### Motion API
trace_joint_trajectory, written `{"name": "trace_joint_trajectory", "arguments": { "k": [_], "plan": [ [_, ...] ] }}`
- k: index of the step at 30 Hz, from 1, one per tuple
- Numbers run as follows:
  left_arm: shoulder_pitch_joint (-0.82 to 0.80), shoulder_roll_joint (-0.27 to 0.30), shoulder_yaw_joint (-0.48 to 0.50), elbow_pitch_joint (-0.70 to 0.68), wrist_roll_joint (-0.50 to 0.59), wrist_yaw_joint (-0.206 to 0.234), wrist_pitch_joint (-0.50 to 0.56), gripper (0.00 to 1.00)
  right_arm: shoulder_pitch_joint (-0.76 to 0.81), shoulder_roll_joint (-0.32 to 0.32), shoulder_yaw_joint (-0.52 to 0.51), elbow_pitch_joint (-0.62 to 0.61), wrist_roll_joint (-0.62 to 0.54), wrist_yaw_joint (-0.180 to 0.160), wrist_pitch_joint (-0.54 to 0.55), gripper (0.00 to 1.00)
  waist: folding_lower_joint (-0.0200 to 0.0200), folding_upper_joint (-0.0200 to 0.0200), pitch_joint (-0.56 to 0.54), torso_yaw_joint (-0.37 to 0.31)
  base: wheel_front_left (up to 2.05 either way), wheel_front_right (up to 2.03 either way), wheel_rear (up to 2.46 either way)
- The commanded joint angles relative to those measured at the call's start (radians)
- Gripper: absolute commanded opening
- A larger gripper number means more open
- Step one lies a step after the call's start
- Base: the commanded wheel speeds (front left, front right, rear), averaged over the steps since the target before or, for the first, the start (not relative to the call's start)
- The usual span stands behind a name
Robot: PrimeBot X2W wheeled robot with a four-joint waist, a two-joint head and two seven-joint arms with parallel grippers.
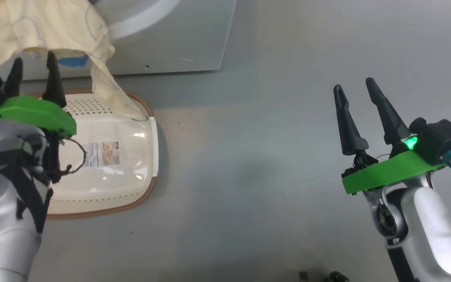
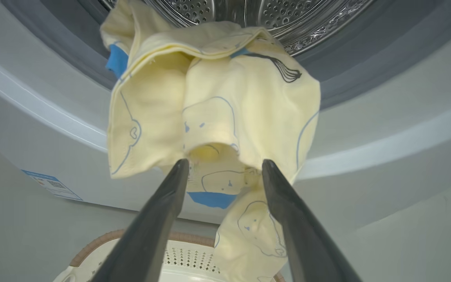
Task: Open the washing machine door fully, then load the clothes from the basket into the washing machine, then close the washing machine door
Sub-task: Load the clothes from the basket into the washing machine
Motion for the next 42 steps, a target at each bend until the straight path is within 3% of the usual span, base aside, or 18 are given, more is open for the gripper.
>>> {"name": "trace_joint_trajectory", "arguments": {
  "k": [1,7,21,33,34,35,36,42],
  "plan": [
    [-0.039,0.044,0.041,-0.005,-0.005,-0.004,-0.009,1.00,-0.007,-0.009,0.020,-0.022,-0.002,0.010,-0.011,1.00,-0.0003,0.0001,0.031,-0.030,0.00,0.00,0.00],
    [-0.148,0.071,0.057,0.123,-0.006,-0.011,-0.017,1.00,-0.025,-0.003,0.040,0.001,0.003,0.010,-0.030,1.00,-0.0003,0.0001,0.059,-0.066,0.00,0.00,0.00],
    [-0.350,0.082,0.047,0.376,0.006,0.030,0.007,1.00,-0.057,0.007,0.072,0.036,0.015,0.010,-0.062,1.00,-0.0003,0.0001,0.119,-0.109,0.00,0.00,0.00],
    [-0.449,0.070,0.054,0.473,-0.023,-0.008,0.010,1.00,-0.078,0.011,0.084,0.053,0.022,0.010,-0.076,1.00,-0.0003,0.0001,0.151,-0.122,0.00,0.00,0.00],
    [-0.454,0.070,0.054,0.477,-0.025,-0.012,0.008,0.76,-0.079,0.011,0.084,0.054,0.022,0.010,-0.077,1.00,-0.0003,0.0001,0.153,-0.123,0.00,0.00,0.00],
    [-0.460,0.071,0.053,0.479,-0.025,-0.016,0.004,0.28,-0.080,0.011,0.084,0.055,0.022,0.010,-0.078,1.00,-0.0003,0.0001,0.155,-0.122,0.00,0.00,0.00],
    [-0.464,0.072,0.053,0.481,-0.025,-0.019,0.000,0.00,-0.081,0.011,0.084,0.056,0.022,0.010,-0.079,1.00,-0.0003,0.0001,0.156,-0.122,0.00,0.00,0.00],
    [-0.473,0.073,0.049,0.488,-0.025,-0.035,-0.019,0.00,-0.084,0.012,0.081,0.062,0.020,0.010,-0.081,1.00,-0.0003,0.0001,0.156,-0.116,0.00,0.00,0.00]
  ]
}}
